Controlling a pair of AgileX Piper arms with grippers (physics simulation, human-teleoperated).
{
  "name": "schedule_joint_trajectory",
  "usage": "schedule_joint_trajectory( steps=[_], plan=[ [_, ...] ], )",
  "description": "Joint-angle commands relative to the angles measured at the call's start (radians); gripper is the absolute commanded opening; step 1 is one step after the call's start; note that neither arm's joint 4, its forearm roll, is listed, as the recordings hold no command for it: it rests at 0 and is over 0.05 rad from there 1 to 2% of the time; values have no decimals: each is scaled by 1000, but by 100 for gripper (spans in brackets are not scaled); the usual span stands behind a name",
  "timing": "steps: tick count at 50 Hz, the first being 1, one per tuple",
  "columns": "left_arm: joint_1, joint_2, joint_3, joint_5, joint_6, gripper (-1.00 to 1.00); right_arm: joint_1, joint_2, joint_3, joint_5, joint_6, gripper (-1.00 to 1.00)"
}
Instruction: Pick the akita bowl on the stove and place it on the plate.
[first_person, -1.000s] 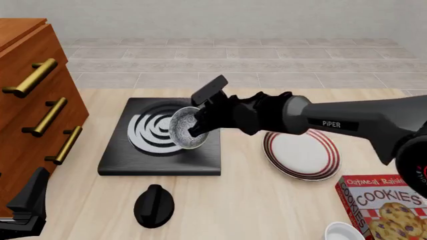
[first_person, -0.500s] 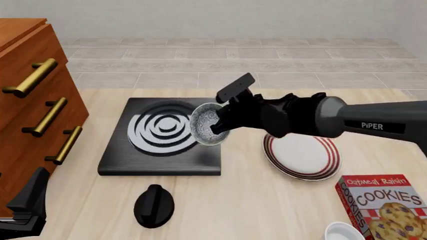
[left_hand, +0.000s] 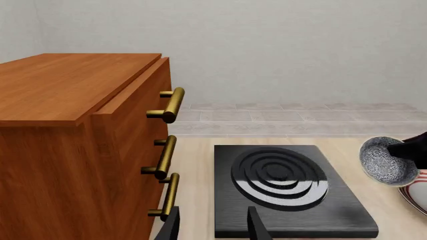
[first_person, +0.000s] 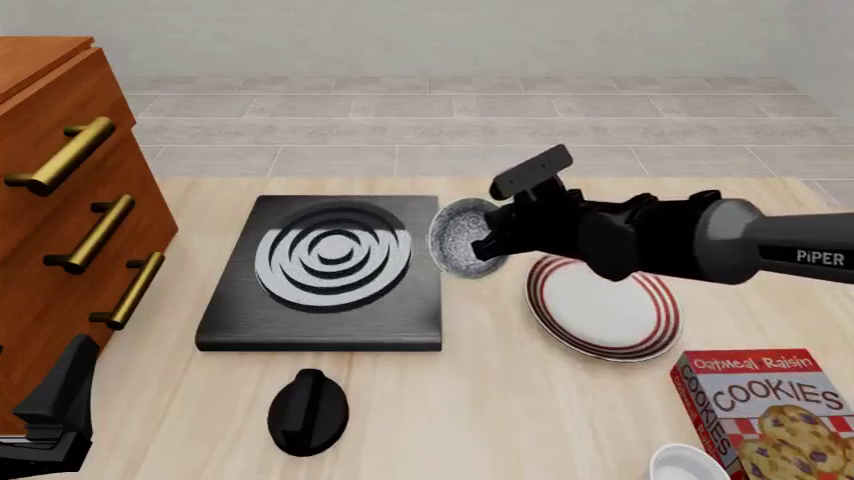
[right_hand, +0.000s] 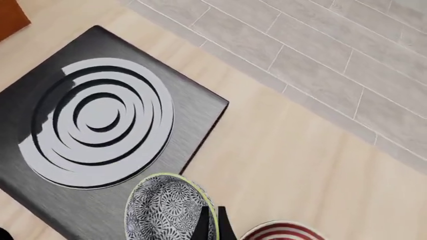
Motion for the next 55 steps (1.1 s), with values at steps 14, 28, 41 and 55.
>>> schedule_joint_trajectory(
  steps=[14,28,41,55],
  plan=[
    [0,0,0,0,0,100,-133,-35,42,-30,6,-100],
    [0,0,0,0,0,100,-205,-33,68,-59,24,-100],
    [0,0,0,0,0,100,-270,-36,139,-120,51,-100],
    [0,0,0,0,0,100,-348,-65,191,-169,56,-100]
  ],
)
